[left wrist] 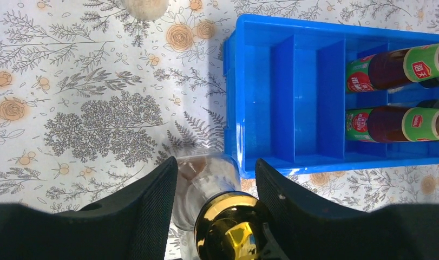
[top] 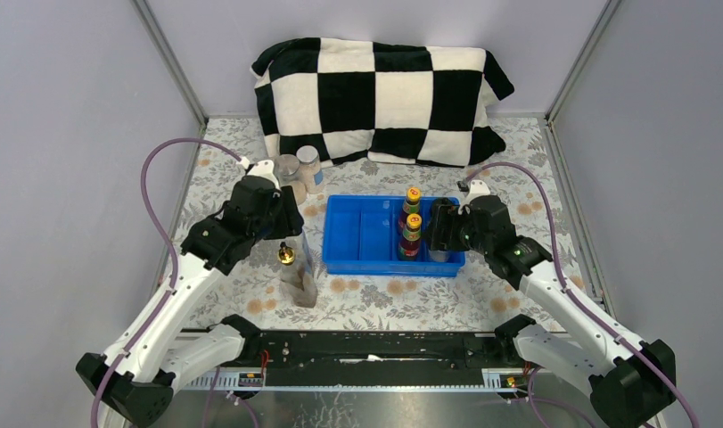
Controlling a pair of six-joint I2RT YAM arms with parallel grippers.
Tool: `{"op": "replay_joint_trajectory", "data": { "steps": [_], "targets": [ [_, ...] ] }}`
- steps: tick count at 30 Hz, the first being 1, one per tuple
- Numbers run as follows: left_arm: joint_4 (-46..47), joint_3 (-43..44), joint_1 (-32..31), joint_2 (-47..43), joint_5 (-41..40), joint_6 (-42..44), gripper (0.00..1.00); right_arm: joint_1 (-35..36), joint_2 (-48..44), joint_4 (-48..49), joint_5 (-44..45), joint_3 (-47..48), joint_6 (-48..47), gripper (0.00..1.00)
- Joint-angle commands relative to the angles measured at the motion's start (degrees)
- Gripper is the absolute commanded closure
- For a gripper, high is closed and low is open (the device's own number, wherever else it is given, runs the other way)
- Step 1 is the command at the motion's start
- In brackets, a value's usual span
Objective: Organize the condiment bottles
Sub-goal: Pick up the bottle from the center of the board.
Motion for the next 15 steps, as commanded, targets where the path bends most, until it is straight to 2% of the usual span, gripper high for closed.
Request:
{"op": "replay_joint_trajectory", "data": {
  "steps": [1, 15],
  "targets": [
    [2.3, 0.4, -0.3, 0.5, 0.2, 0.7, 0.41, 0.4, -0.7, 1.9, -0.9, 0.0, 0.5, 0.12],
    [4.1, -0.4, -0.3, -0.7, -0.9, 1.5, 0.5, 0.4, 0.3, 2.7, -0.9, -1.1, 0.7, 0.13]
  ]
}}
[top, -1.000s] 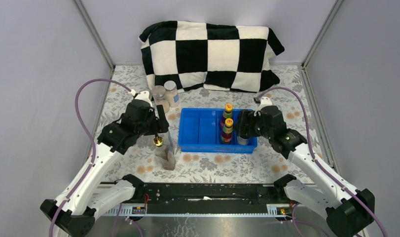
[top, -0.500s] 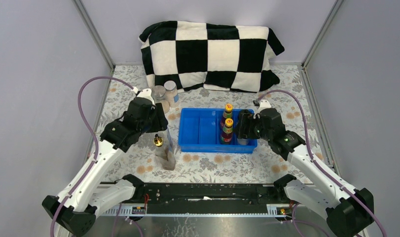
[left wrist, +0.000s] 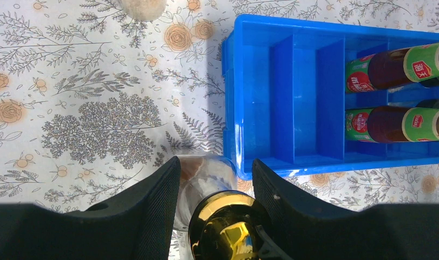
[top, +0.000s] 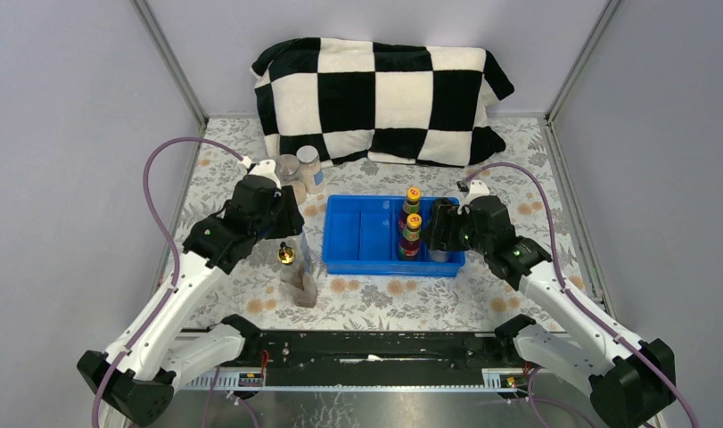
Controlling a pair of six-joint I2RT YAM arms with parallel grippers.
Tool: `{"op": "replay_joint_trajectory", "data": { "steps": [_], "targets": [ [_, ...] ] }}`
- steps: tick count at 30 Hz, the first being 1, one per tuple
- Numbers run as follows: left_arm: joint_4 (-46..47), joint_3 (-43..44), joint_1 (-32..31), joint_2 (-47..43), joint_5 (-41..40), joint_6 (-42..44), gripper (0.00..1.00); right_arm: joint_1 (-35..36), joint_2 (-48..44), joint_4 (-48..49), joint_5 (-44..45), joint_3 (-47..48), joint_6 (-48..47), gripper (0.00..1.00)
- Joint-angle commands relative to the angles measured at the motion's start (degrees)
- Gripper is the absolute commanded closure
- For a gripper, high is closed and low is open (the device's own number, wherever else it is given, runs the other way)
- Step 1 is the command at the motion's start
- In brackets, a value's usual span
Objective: Organize the condiment bottles
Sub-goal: Pick up the bottle from the center of the board.
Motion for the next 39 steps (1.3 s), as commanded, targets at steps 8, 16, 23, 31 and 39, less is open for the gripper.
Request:
{"op": "replay_joint_trajectory", "data": {
  "steps": [8, 16, 23, 31, 39],
  "targets": [
    [5.6, -2.1, -0.3, -4.4, -3.6, 2.3, 0.61, 0.4, 0.5, 1.9, -0.6, -0.7, 0.4, 0.13],
    [8.8, -3.5, -0.3, -7.0, -6.3, 3.7, 0.63, 0.4, 0.9, 2.2, -1.1, -1.3, 0.6, 0.14],
    [13.5, -4.7, -0.3, -6.9, -9.2, 4.5, 0.63, 0.4, 1.5, 2.5, -1.4, -1.3, 0.6, 0.14],
    [19.5, -3.4, -0.3, -2.0, -10.6, 5.5, 0.63, 0.4, 1.7, 2.2, -1.5, -0.8, 0.3, 0.14],
    [22.4, 3.5, -0.3, 6.4, -9.5, 7.1, 0.62, 0.4, 1.3, 1.6, -1.3, -0.7, 0.2, 0.14]
  ]
}}
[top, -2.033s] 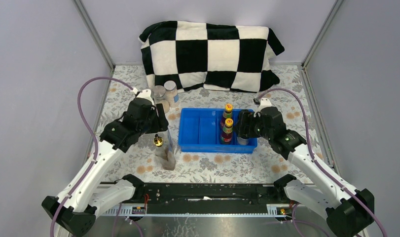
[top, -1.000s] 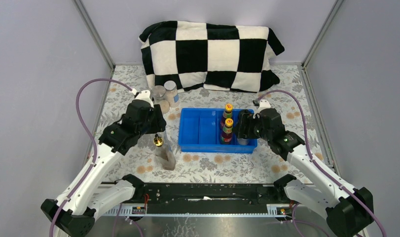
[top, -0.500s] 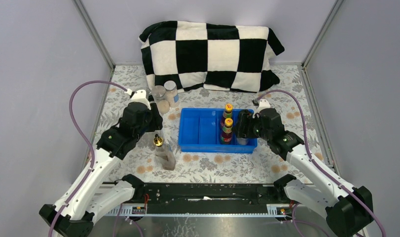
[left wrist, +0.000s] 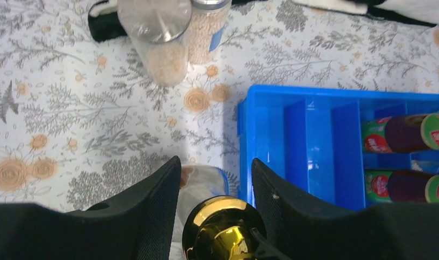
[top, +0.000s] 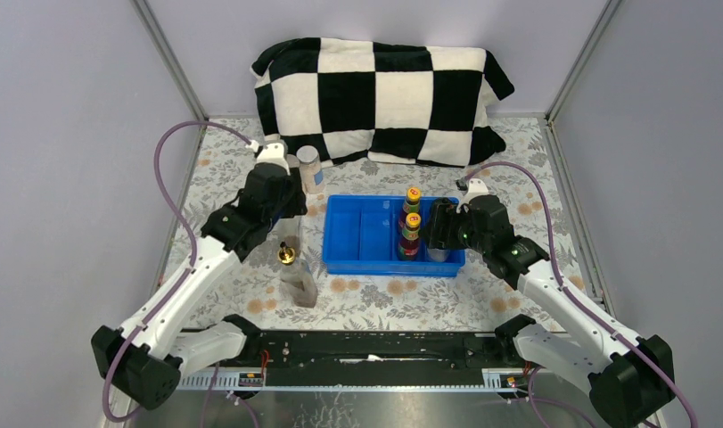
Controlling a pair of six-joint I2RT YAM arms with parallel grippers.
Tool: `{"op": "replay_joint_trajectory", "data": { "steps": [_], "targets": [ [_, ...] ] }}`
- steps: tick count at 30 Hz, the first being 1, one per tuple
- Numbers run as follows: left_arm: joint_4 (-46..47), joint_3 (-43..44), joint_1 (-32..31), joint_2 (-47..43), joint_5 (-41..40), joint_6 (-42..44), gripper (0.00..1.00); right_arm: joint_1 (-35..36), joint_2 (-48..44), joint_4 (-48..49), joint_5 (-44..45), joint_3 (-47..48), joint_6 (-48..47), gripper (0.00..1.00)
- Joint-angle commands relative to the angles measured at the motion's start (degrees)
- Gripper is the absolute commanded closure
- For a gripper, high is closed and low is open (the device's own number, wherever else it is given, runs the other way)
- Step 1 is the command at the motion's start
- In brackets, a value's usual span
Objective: Organize the condiment bottles
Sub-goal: Pick up the bottle from the center of the board, then place the bottle in the storage box.
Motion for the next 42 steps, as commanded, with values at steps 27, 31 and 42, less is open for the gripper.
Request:
{"op": "replay_joint_trajectory", "data": {
  "steps": [27, 31, 42],
  "targets": [
    [6.3, 29.2, 0.0, 18.4, 4.3, 2.8, 0.62, 0.4, 1.0, -1.3, -0.6, -0.2, 0.2, 0.14],
    [6.0, 31.9, 0.0, 20.2, 6.2, 0.7, 0.62, 0.4, 1.1, -1.3, -0.8, 0.0, 0.2, 0.14],
    [10.0, 26.4, 0.0, 21.0, 6.2, 0.9, 0.62, 0.4, 2.7, 0.0, -2.1, -1.0, 0.2, 0.14]
  ]
}}
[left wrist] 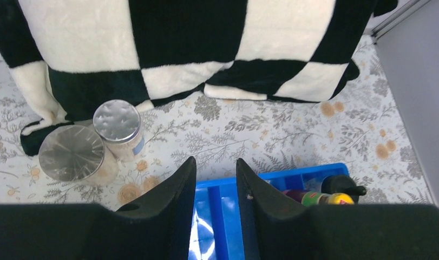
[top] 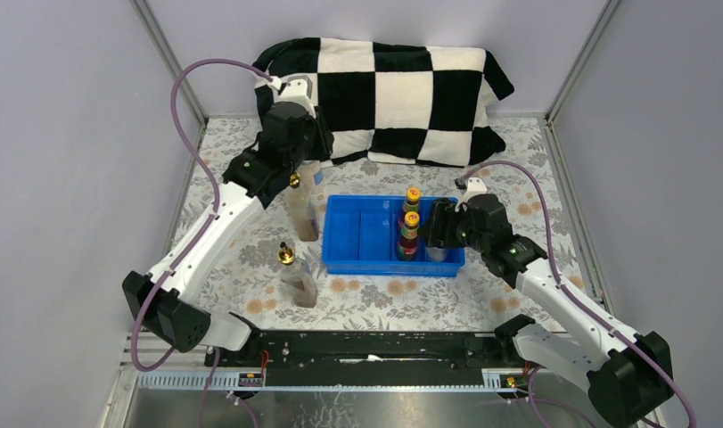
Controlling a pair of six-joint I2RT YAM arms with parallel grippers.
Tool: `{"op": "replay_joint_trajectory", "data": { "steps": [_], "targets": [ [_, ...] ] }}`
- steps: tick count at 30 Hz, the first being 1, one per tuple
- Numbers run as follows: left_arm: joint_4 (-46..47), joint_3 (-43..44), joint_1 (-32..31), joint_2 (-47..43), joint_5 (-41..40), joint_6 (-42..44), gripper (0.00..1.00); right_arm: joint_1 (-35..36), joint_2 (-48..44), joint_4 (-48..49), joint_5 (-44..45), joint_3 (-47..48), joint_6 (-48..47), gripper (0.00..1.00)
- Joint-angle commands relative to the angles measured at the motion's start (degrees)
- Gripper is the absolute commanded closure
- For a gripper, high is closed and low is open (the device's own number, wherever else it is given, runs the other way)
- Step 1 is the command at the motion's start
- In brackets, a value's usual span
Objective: Organize the condiment bottles
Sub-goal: Place the bottle in the storage box.
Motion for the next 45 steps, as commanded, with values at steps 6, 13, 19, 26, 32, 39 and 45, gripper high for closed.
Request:
{"op": "replay_joint_trajectory", "data": {
  "steps": [6, 13, 19, 26, 32, 39, 45],
  "targets": [
    [4.8, -2.6, 0.0, -1.3, -0.9, 2.2, 0.53, 0.4, 3.2, -0.2, -3.1, -1.4, 0.3, 0.14],
    [1.9, -1.6, 0.0, -4.6, -2.8, 3.0, 0.24, 0.4, 4.0, 0.4, -4.4, -1.6, 0.3, 0.14],
    [-1.4, -4.1, -0.1, -10.6, -5.3, 1.4, 0.17, 0.5, 4.0, 0.4, -5.2, -1.6, 0.4, 0.14],
    [-3.2, -11.3, -0.1, -17.5, -7.8, -0.3, 0.16, 0.5, 2.5, -1.1, -4.4, -0.3, 0.4, 0.13],
    [-2.8, -17.0, -0.1, -19.0, -7.9, -1.7, 0.17, 0.5, -0.6, -6.3, -2.5, 4.3, 0.3, 0.12],
    [-1.6, -20.0, -0.1, -18.8, -7.8, -2.4, 0.17, 0.5, -5.3, -12.8, 0.1, 7.8, 0.1, 0.01],
    [-0.7, -21.1, -0.1, -18.9, -7.7, -2.6, 0.17, 0.5, -8.3, -16.2, 1.4, 10.3, -0.2, 0.0]
  ]
}}
